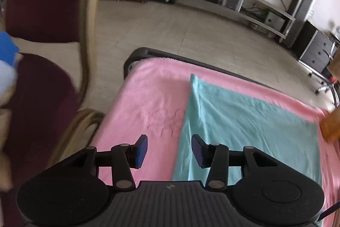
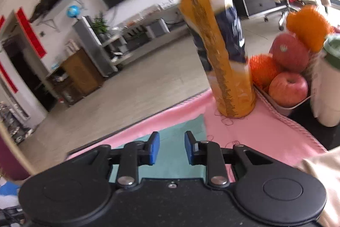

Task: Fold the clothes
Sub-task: 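Grasp the collar end of the aqua shirt with both grippers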

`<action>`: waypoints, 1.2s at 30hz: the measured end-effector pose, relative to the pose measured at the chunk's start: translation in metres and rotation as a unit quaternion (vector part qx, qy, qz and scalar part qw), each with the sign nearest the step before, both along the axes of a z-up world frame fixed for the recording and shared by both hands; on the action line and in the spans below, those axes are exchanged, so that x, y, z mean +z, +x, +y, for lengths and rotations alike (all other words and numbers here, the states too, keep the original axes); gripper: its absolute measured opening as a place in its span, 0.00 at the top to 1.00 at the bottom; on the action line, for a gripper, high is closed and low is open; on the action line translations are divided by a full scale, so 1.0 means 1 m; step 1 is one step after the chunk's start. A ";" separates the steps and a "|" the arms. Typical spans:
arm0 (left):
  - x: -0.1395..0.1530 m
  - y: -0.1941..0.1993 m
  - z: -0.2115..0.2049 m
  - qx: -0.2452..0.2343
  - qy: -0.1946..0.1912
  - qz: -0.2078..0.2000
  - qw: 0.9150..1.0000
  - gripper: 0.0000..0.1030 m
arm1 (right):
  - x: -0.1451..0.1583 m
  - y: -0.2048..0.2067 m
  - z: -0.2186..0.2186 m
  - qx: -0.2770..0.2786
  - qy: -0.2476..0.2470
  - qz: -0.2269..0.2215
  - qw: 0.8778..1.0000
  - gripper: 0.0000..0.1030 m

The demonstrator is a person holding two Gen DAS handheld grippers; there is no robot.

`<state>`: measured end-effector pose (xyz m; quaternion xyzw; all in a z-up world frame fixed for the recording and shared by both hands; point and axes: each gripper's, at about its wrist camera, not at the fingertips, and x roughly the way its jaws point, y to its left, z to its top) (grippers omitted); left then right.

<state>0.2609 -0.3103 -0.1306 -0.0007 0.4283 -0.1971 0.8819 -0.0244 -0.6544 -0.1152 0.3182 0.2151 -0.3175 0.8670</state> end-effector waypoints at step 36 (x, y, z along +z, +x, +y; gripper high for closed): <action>-0.031 0.072 -0.100 -0.031 0.078 -0.111 0.990 0.99 | -0.092 0.067 -0.069 -0.066 -0.001 -0.009 0.998 0.98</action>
